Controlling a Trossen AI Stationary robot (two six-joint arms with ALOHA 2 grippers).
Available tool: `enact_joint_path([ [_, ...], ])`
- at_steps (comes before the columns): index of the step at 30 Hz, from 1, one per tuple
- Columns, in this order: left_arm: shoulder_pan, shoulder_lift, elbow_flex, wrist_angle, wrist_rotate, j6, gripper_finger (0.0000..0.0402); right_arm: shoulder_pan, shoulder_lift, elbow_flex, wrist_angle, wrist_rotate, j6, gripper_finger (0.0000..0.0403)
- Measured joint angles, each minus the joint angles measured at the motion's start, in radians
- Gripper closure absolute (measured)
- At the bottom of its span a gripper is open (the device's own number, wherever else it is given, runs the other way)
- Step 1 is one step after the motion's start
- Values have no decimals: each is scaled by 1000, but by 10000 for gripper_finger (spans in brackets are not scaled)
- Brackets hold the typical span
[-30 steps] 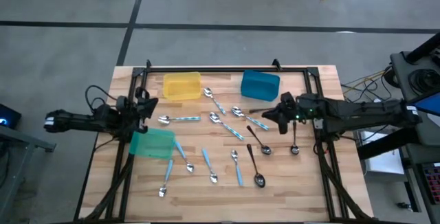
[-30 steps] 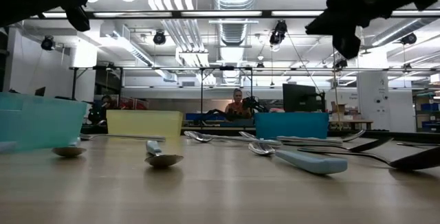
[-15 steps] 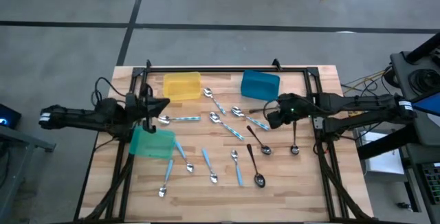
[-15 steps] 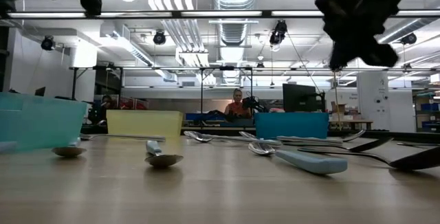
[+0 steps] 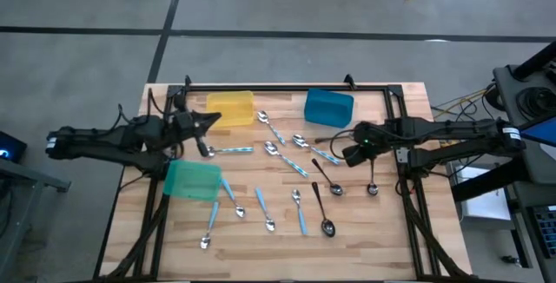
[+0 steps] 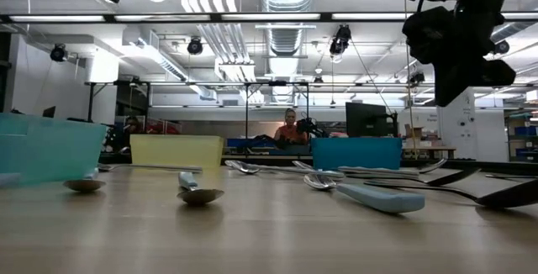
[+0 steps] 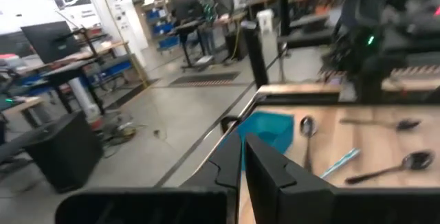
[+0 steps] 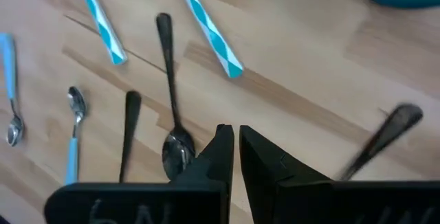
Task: Sort silverware by color (type)
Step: Put the black spoon into the yellow bin
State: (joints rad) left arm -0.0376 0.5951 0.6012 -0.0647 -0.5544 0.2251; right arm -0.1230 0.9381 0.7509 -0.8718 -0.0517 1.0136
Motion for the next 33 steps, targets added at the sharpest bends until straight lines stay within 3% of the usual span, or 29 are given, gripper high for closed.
enact_joint_path([
  [11,0,82,-14,23,-8,121,400,0,41,0,251,5,-7,385],
  [16,0,85,36,-20,-11,82,400,-9,84,0,360,89,-22,385],
  [18,0,84,37,-24,-11,57,400,-10,114,0,373,74,49,385],
  [21,0,84,29,-27,-11,54,400,-8,166,0,372,-39,145,385],
  [24,0,90,23,-28,-11,54,400,3,231,0,322,-192,217,385],
  [27,0,97,21,-29,-11,54,400,15,292,0,172,-274,243,385],
  [33,0,100,21,-30,-11,54,400,10,371,-1,-242,-249,243,385],
])
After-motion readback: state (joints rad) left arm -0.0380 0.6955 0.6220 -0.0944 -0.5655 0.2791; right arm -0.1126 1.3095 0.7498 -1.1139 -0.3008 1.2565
